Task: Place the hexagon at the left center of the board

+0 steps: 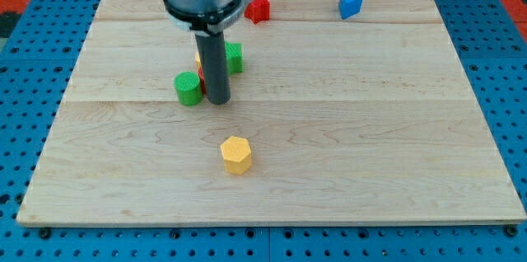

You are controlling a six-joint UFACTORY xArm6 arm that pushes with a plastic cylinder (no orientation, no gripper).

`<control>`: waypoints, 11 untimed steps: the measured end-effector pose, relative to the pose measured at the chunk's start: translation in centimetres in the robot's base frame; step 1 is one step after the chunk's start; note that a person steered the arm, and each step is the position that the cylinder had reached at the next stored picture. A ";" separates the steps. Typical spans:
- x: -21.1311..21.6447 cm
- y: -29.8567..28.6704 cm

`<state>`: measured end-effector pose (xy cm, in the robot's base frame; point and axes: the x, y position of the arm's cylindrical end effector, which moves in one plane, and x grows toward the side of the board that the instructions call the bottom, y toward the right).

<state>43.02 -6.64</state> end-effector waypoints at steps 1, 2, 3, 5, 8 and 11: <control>0.6 0.9; 6.5 8.4; 12.7 9.4; 6.3 -3.8; 8.3 -13.0; -0.1 -16.8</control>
